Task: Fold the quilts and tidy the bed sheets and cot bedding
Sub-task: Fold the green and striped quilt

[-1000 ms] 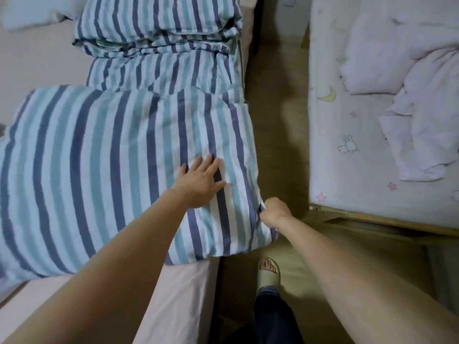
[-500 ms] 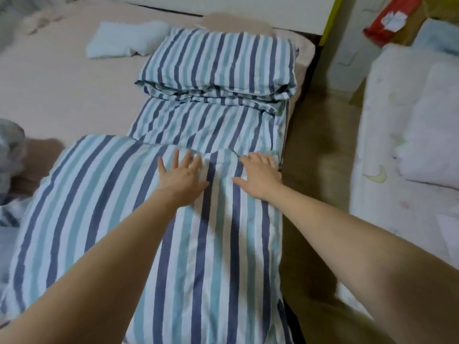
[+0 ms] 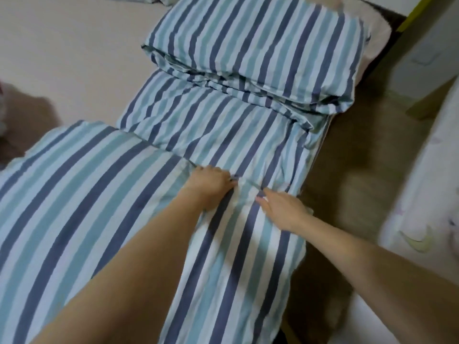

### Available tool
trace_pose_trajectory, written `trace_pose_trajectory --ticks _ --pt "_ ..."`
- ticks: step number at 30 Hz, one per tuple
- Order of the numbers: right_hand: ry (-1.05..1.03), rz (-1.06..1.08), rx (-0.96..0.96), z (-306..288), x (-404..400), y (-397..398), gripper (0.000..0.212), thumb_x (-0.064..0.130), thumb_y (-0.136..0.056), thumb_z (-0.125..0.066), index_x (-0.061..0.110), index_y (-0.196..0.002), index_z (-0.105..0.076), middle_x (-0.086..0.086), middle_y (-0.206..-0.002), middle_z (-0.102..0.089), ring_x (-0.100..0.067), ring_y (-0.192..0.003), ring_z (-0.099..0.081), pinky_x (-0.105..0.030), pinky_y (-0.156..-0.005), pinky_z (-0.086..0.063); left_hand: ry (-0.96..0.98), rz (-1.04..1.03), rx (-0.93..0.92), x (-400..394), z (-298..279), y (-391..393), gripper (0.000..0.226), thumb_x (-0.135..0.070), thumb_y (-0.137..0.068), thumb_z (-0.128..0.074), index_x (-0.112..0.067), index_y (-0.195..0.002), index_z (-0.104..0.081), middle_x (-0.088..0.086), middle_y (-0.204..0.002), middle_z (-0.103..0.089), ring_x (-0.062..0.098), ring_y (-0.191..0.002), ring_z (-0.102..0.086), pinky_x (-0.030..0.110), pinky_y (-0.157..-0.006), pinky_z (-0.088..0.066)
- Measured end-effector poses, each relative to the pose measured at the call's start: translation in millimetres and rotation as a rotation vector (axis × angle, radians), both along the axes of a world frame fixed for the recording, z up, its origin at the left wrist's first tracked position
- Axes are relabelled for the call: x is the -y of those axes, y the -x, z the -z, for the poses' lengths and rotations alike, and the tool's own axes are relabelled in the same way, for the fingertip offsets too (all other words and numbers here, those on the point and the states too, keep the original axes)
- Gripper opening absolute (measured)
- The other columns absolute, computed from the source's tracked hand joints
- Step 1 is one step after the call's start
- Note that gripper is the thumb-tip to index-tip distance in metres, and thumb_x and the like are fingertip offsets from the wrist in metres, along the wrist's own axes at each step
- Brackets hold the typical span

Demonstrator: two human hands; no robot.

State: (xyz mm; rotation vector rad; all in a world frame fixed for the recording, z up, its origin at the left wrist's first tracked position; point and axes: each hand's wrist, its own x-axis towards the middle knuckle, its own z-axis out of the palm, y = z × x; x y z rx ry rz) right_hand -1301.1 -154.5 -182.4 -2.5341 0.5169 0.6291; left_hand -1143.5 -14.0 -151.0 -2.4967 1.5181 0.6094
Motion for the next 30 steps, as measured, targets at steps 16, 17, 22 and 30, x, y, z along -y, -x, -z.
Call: trace_pose_trajectory --ticks 16,17,22,30 --pt "0.735 -0.059 0.159 -47 156 -177 0.101 0.056 -0.087 -0.055 0.020 -0.152 0.013 -0.018 -0.159 0.006 -0.038 -0.146 0.008 -0.060 -0.113 0.008 0.513 -0.839 -0.301 144 -55 -114 0.062 -0.035 -0.094 -0.056 -0.011 -0.145 -0.029 0.013 -0.145 -0.038 0.030 -0.130 -0.041 0.038 -0.102 -0.037" --pt "0.723 -0.071 0.129 -36 169 -185 0.108 0.059 -0.084 -0.057 0.020 -0.150 0.019 -0.018 -0.159 0.010 -0.038 -0.146 0.010 -0.062 -0.113 0.007 0.602 -1.030 -0.454 163 -45 -122 0.062 -0.035 -0.093 -0.057 -0.007 -0.143 -0.032 0.014 -0.142 -0.043 0.031 -0.127 -0.045 0.036 -0.102 -0.038" --pt "0.718 -0.171 0.072 16 216 -203 0.109 0.024 -0.082 -0.064 0.019 -0.149 0.022 -0.020 -0.157 0.000 -0.035 -0.145 -0.009 -0.057 -0.107 -0.022 0.780 -1.698 -1.053 246 6 -168 0.077 -0.054 -0.082 -0.065 -0.006 -0.137 -0.043 0.012 -0.132 -0.055 0.033 -0.117 -0.055 0.044 -0.100 -0.047" --pt "0.387 -0.241 0.324 -15 255 -226 0.085 -0.001 -0.080 -0.054 0.020 -0.153 -0.016 -0.006 -0.128 -0.043 -0.027 -0.106 -0.043 -0.037 -0.083 -0.043 0.998 -1.956 -1.299 271 12 -207 0.063 -0.032 -0.078 -0.076 -0.009 -0.131 -0.051 0.012 -0.121 -0.064 0.031 -0.103 -0.064 0.045 -0.089 -0.053"
